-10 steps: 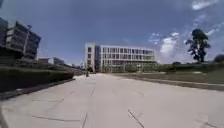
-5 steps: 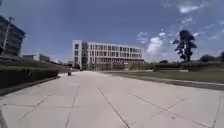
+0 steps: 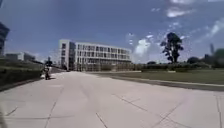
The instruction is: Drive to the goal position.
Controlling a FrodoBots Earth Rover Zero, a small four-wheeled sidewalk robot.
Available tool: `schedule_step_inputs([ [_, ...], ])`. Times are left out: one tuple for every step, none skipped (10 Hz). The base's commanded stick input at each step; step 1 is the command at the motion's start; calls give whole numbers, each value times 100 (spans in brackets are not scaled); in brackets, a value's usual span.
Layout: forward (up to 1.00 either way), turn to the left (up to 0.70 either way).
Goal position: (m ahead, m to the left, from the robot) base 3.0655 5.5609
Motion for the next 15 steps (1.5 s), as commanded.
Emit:
schedule_step_inputs([
  [70, 0],
  [70, 0],
  [70, 0],
  [70, 0],
  [70, 0],
  [70, 0],
  [70, 0],
  [70, 0],
  [70, 0],
  [70, 0],
  [70, 0],
  [70, 0],
  [70, 0],
  [70, 6],
  [70, 27],
])
